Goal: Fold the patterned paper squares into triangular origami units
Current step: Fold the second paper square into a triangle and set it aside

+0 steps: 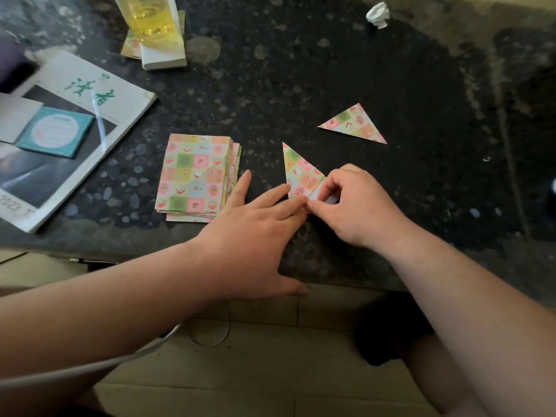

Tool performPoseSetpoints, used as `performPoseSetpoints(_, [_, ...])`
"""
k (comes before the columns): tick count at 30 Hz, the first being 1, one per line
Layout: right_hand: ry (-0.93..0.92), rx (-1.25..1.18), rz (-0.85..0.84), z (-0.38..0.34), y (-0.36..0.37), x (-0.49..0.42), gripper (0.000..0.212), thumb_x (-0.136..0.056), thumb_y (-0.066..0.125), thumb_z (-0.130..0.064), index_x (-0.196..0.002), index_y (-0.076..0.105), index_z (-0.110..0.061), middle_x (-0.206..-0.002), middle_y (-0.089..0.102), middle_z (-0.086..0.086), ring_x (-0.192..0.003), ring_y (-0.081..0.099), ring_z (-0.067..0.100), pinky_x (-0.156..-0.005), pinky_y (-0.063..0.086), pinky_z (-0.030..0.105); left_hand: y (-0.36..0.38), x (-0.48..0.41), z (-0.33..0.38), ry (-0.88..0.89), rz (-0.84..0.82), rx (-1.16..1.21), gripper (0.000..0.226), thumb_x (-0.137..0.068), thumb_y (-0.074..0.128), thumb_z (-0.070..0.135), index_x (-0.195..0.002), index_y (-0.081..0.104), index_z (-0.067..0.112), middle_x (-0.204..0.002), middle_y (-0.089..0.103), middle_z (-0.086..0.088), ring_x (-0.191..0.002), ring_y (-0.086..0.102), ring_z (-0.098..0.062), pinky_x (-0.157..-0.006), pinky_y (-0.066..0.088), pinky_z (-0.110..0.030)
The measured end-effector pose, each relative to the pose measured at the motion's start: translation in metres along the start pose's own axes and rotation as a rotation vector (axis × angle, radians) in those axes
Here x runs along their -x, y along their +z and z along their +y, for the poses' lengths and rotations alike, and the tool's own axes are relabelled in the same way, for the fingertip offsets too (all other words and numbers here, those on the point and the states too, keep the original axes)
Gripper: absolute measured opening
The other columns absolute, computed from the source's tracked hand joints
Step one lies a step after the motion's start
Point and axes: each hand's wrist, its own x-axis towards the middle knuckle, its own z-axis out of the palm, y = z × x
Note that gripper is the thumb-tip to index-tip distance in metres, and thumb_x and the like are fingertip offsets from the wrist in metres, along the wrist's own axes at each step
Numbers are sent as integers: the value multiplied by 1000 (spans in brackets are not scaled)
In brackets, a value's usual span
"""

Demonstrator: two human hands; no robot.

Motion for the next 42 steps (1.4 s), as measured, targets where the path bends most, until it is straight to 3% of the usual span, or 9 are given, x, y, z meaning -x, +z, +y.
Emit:
performPoseSetpoints(4, [45, 45, -2, 2, -11, 0, 29, -82, 82, -46, -80, 62, -25, -88, 58, -10, -84, 58, 12, -66, 45, 28, 1, 2, 4, 11, -16, -16, 122, -75, 39, 93, -162, -5, 19, -170, -9, 4, -156, -13, -13, -120, -16, -60])
performPoseSetpoints(7, [175, 5, -131, 1, -23, -3, 33, -81, 82, -51, -76, 72, -20, -67, 70, -4, -67, 65, 13, -58, 46, 28, -1, 1, 4, 17, -11, -14, 123, -75, 40, 93, -163, -3, 19, -171, -5, 4, -156, -8, -12, -120, -16, -59])
performPoseSetpoints(10, [278, -103, -242, -4, -21, -2, 36, -87, 78, -49, -80, 75, -14, -58, 72, -3, -41, 55, 11, -50, 44, 25, -3, -1, 4, 25, -5, -10, 124, -73, 42, 93, -163, 3, 17, -171, 3, 3, -157, -2, -13, -121, -15, -58])
performPoseSetpoints(12, [306, -125, -243, -6, -17, -3, 39, -88, 77, -49, -81, 73, -11, -57, 71, -2, -37, 51, 12, -48, 44, 24, -3, -1, 4, 28, -4, -11, 125, -72, 43, 93, -163, 6, 16, -171, 6, 3, -157, 1, -13, -122, -13, -58])
performPoseSetpoints(17, [346, -177, -222, -9, -14, -4, 38, -85, 81, -44, -71, 61, -15, -52, 67, 0, -36, 50, 14, -48, 41, 25, -5, -2, 6, 27, -41, -37, 123, -74, 43, 92, -163, 3, 17, -171, 2, 1, -157, -3, -15, -122, -13, -58])
performPoseSetpoints(27, [367, -156, -315, -3, -23, -4, 29, -95, 74, -28, -78, 55, -15, -64, 75, 5, -48, 69, 14, -42, 46, 22, -6, -3, 8, 24, -85, -68, 125, -75, 40, 93, -162, -5, 15, -171, -9, 0, -156, -11, -16, -122, -14, -57])
performPoseSetpoints(36, [485, -346, -380, 23, -45, -5, 27, -94, 74, -12, -77, 53, -13, -65, 72, 14, -46, 65, 19, -39, 46, 23, -4, 1, 7, 23, -67, -36, 125, -74, 39, 94, -162, -6, 17, -170, -11, 3, -156, -13, -14, -123, -12, -56])
performPoseSetpoints(40, [373, -538, -93, 17, -40, -9, 24, -89, 80, -22, -84, 59, -12, -77, 74, 14, -58, 70, 21, -49, 56, 32, 1, 1, 3, 24, -25, 19, 117, -79, 41, 89, -163, -3, 20, -170, -10, 6, -155, -13, -12, -124, -11, -54])
performPoseSetpoints(42, [283, -446, 63, 10, -32, -13, 29, -85, 83, -34, -94, 60, -18, -88, 72, 5, -74, 72, 17, -62, 60, 37, 4, 1, 1, 25, 11, 54, 109, -84, 42, 84, -163, -1, 22, -170, -7, 7, -156, -12, -11, -125, -10, -52])
